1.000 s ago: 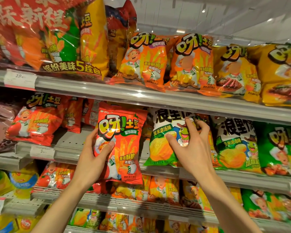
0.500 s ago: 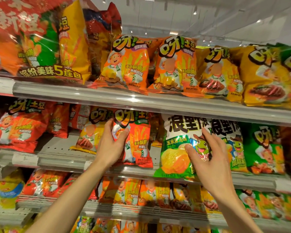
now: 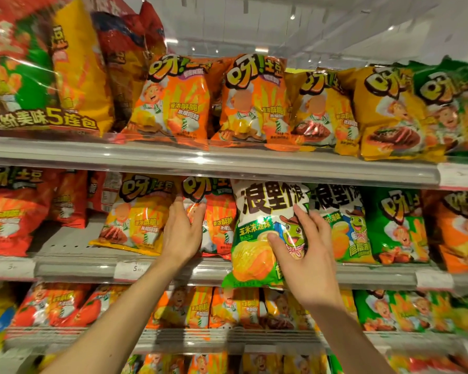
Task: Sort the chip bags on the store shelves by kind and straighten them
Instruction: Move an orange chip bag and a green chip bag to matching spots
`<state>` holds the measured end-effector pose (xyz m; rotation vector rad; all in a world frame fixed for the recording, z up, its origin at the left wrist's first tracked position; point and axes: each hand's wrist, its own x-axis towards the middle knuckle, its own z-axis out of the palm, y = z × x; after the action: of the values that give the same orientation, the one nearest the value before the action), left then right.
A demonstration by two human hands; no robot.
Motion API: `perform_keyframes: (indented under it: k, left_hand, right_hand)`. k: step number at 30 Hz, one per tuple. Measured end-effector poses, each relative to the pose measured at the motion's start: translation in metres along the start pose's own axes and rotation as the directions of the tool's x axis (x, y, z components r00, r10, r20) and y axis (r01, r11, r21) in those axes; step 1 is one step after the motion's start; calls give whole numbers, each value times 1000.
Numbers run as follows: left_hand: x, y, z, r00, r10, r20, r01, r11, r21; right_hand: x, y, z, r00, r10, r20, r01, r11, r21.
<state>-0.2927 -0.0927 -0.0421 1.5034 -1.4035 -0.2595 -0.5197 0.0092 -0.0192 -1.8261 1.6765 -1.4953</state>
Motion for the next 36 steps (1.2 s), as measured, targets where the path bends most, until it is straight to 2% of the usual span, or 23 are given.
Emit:
perform_keyframes:
  k: [3, 7, 10, 16, 20, 22, 25, 27, 32, 36]
  left_hand:
    - [-1, 3, 3, 999, -19, 40, 18, 1000, 18]
    - [2, 2, 4, 993, -42, 109, 25, 988, 152]
    - [1, 2, 2, 996, -37, 85, 19, 979, 201]
    - [-10, -3, -15, 997, 75, -16, -73, 990, 118]
    - [-29, 7, -33, 981, 169, -100, -169, 986, 3]
    - [-41, 19, -39, 986, 167, -9, -167, 984, -68]
    - [-54, 40, -41, 963, 54, 265, 17, 966, -258]
    - [-59, 51, -38, 928, 3, 372, 117, 946, -301]
    - [-63, 62, -31, 874, -54, 482, 264, 887, -379]
    - [-68, 63, -30, 885, -64, 462, 305, 829, -470]
  right_hand:
    - [-1, -1, 1, 1000, -16, 3, 16, 1000, 9]
    - [-2, -3, 2, 1000, -23, 4, 23, 1000, 11]
    - [-2, -4, 1, 1000, -26, 4, 26, 1000, 16]
    - [-2, 3, 1, 1000, -15, -11, 16, 999, 33]
    - [-3, 4, 1, 1000, -23, -4, 23, 999, 46]
    - [-3, 4, 1, 1000, -26, 1, 26, 998, 55]
    - [-5, 3, 3, 999, -34, 17, 33, 998, 61]
    - [-6, 0, 4, 999, -39, 21, 38, 997, 74]
    - [-11, -8, 7, 996, -82, 41, 77, 991, 112]
    - [-13, -7, 4, 990, -128, 57, 119, 983, 143]
